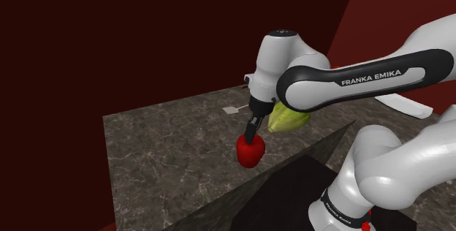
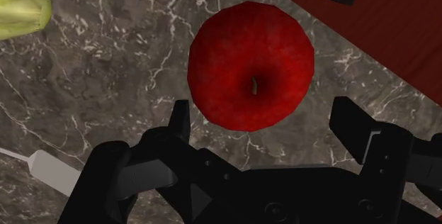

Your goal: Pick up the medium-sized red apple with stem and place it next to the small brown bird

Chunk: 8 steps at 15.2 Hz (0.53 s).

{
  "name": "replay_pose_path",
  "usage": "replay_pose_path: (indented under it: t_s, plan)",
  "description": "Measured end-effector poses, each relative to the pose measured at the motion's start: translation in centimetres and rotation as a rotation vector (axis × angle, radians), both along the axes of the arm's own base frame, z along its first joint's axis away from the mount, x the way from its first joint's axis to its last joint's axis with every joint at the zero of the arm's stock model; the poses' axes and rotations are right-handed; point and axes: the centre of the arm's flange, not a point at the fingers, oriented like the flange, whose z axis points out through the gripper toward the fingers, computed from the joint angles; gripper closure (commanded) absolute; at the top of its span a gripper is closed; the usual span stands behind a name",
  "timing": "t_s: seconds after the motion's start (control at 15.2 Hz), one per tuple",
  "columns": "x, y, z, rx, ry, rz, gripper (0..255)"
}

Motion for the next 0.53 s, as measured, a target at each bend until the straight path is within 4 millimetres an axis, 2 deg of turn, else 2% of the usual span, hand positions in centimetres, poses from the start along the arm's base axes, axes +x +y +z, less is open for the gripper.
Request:
replay_pose_path:
  t_s: [0.2, 0.53]
  plan:
    - [0.09, -0.04, -1.11, 0.000, 0.000, 0.000, 0]
    - [0.13, -0.05, -1.33, 0.000, -0.001, 0.000, 0]
